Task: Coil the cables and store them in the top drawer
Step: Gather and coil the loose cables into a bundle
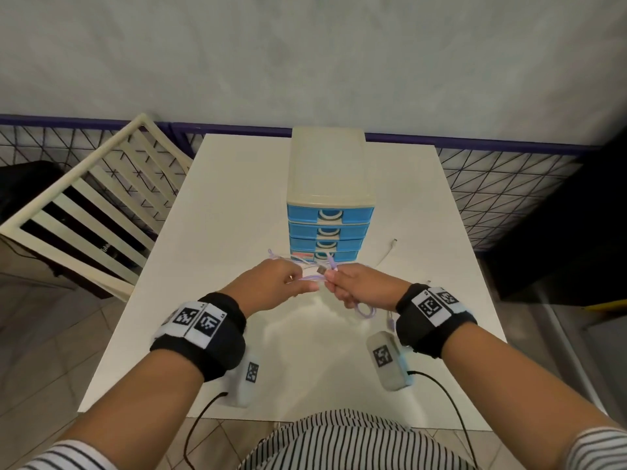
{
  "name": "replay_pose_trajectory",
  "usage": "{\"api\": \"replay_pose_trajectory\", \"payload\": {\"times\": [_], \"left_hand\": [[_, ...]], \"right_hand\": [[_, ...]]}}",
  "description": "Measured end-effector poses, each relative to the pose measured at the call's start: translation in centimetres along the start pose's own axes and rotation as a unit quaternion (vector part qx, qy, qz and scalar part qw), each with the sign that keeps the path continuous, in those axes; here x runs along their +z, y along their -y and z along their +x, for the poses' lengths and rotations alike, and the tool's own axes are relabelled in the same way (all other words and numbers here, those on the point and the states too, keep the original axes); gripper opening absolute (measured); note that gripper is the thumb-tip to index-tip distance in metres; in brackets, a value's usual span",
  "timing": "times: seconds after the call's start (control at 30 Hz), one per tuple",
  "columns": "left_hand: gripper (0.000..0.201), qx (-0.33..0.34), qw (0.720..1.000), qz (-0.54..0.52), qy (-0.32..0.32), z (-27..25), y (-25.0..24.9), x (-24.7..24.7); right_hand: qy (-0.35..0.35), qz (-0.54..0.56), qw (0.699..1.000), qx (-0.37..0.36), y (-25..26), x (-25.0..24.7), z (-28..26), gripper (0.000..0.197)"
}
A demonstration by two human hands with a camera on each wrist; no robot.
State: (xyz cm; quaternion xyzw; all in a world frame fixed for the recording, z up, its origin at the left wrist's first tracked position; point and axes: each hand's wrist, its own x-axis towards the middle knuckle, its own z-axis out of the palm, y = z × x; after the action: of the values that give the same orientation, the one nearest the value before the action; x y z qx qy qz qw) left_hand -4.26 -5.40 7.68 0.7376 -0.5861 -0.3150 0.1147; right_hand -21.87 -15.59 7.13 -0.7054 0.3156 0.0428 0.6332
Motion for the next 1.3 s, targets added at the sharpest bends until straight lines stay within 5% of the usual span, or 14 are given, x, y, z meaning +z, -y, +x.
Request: {"api": "replay_pose_trajectory", "payload": {"times": [0.27,0.4,0.6,0.83,0.87,0.97,1.0,1.07,1.17,1.3], "left_hand": [[0.044,0.012,0.999,0.038,-0.007,-1.3,5.1,-1.0],[0.065,0.010,0.991,0.129,-0.038,-2.0,8.5,-0.6],[0.037,-0.051,0.961,0.267,-0.061,-3.2,11.4,-1.6],[0.028,-0.125,0.965,0.231,-0.004,-4.1,12.1,-1.4],[0.033,-0.127,0.971,0.202,0.023,-3.8,11.3,-1.1],[0.112,-0.103,0.988,0.086,0.072,-2.2,6.9,-0.3],[0.123,-0.070,0.995,0.045,0.053,-1.6,4.9,-0.2],[0.102,0.004,0.999,-0.050,0.003,-0.2,0.9,-0.1],[0.028,0.053,0.986,-0.157,0.022,1.2,-2.8,0.1],[0.033,0.030,0.971,-0.230,0.055,1.5,-2.0,-0.2]], "right_hand": [[-0.068,0.001,0.998,0.000,0.3,-3.0,-0.3,0.037],[-0.096,0.040,0.995,0.003,-0.1,-4.6,-0.7,0.036],[-0.116,0.057,0.992,-0.001,-0.3,-5.9,-1.2,0.035],[-0.147,0.039,0.988,0.001,0.0,-7.2,-1.6,0.035],[-0.147,0.031,0.989,0.004,0.1,-7.2,-1.5,0.035],[-0.125,0.020,0.992,0.007,0.8,-6.5,-1.1,0.036],[-0.110,0.015,0.994,0.008,1.1,-5.9,-0.9,0.037],[-0.079,0.002,0.997,0.007,1.7,-4.7,-0.3,0.038],[-0.063,-0.002,0.998,-0.008,2.0,-3.5,0.1,0.038],[-0.104,0.039,0.994,-0.019,1.6,-4.3,-0.7,0.035]]}}
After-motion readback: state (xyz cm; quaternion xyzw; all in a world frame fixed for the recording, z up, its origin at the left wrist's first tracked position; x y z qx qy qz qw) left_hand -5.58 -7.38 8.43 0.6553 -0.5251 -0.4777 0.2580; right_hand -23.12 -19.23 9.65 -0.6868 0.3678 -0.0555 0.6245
